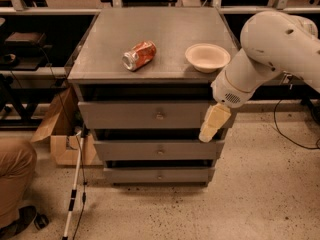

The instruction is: Open top drawer

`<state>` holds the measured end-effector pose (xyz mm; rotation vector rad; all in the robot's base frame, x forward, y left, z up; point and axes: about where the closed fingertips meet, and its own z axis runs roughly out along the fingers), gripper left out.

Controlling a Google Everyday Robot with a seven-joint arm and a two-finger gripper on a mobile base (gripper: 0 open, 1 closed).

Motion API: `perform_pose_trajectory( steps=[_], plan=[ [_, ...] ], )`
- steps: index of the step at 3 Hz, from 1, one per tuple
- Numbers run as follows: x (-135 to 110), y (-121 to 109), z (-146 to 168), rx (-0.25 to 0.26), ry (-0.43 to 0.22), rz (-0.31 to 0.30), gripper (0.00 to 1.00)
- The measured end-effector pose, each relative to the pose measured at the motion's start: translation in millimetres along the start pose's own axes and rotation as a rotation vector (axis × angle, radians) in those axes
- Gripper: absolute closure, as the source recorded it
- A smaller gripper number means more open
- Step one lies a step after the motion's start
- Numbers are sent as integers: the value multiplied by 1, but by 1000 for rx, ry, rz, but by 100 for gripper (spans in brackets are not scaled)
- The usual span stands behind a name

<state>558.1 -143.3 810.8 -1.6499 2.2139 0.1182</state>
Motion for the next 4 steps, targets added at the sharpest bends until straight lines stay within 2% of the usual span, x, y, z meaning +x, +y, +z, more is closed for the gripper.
perform_pose_trajectory(
  steps=[1,3,4],
  plan=[
    [-2,-5,9,8,5,-16,0],
    [-13,-36,94,-22,-10,-24,0],
    [-13,-48,127,-18,-30,3,0]
  ],
)
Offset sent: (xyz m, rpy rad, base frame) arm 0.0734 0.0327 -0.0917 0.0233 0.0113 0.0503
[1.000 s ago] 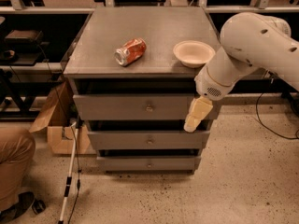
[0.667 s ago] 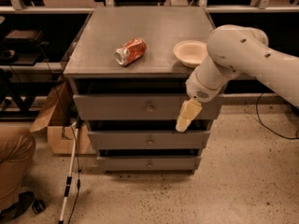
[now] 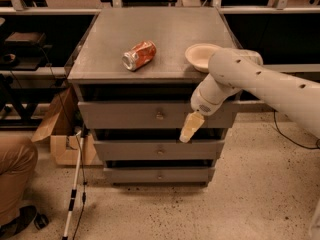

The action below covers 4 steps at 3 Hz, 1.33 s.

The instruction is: Open top drawer

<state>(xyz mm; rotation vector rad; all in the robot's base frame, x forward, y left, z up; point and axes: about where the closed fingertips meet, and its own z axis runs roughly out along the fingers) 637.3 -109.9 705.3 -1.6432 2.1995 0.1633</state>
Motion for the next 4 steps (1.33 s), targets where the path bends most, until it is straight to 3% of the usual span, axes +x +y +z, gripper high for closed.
perform_pose_trajectory(
  steps=[1,2,4],
  plan=[
    [-8,-14,14,64,-74,24,0],
    [-12,-19,21,74,-99,27,0],
    [-14,-29,50,26,-103,21,0]
  ],
)
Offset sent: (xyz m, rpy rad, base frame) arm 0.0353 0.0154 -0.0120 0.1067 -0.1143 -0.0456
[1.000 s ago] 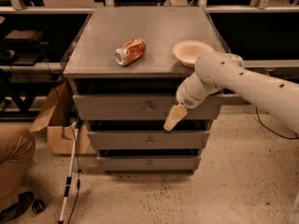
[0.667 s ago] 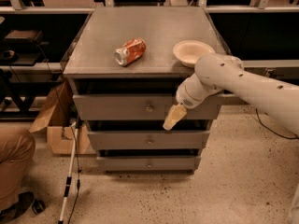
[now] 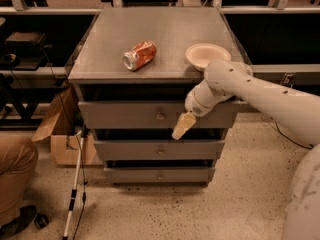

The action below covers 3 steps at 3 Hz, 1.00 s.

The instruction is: Open top drawer

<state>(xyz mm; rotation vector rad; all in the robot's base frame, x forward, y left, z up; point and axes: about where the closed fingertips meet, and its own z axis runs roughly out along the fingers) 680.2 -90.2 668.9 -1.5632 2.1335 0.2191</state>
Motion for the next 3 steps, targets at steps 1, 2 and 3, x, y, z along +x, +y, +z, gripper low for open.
perform_pose_trajectory(
  steps=[1,2,3],
  plan=[
    [5,-2,5,-13,0,7,16],
    [5,-2,6,-15,0,8,41],
    [0,-4,-4,-15,0,8,72]
  ],
)
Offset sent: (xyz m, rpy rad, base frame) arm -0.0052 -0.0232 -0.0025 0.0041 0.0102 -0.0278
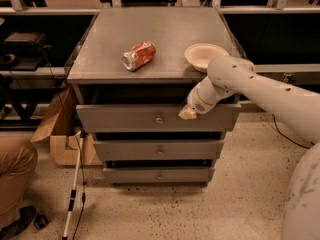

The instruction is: Open top drawer

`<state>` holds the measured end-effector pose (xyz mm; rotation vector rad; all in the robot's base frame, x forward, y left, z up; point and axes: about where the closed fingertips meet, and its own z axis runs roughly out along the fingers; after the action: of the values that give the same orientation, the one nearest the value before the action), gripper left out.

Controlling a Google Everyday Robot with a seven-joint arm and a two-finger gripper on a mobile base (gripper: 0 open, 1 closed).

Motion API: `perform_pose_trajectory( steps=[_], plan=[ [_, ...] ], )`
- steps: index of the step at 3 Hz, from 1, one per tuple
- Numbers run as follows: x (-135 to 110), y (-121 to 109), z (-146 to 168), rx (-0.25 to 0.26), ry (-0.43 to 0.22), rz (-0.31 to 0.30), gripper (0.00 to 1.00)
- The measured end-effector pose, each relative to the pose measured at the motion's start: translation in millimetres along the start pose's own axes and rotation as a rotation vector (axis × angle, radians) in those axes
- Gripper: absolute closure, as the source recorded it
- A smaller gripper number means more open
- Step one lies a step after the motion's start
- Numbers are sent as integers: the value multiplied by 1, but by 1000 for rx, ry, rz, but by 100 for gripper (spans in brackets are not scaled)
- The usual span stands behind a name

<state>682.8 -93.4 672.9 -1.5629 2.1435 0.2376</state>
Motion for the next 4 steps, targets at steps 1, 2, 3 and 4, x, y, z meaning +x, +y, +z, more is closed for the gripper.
perform_pose_trajectory(
  steps=[1,2,3,4],
  plan=[
    [-3,-1,-7,0,0,-1,95],
    [-1,1,-11,4,-3,1,100],
    [-2,1,-12,4,-3,1,100],
    [6,6,-15,-5,6,2,100]
  ],
)
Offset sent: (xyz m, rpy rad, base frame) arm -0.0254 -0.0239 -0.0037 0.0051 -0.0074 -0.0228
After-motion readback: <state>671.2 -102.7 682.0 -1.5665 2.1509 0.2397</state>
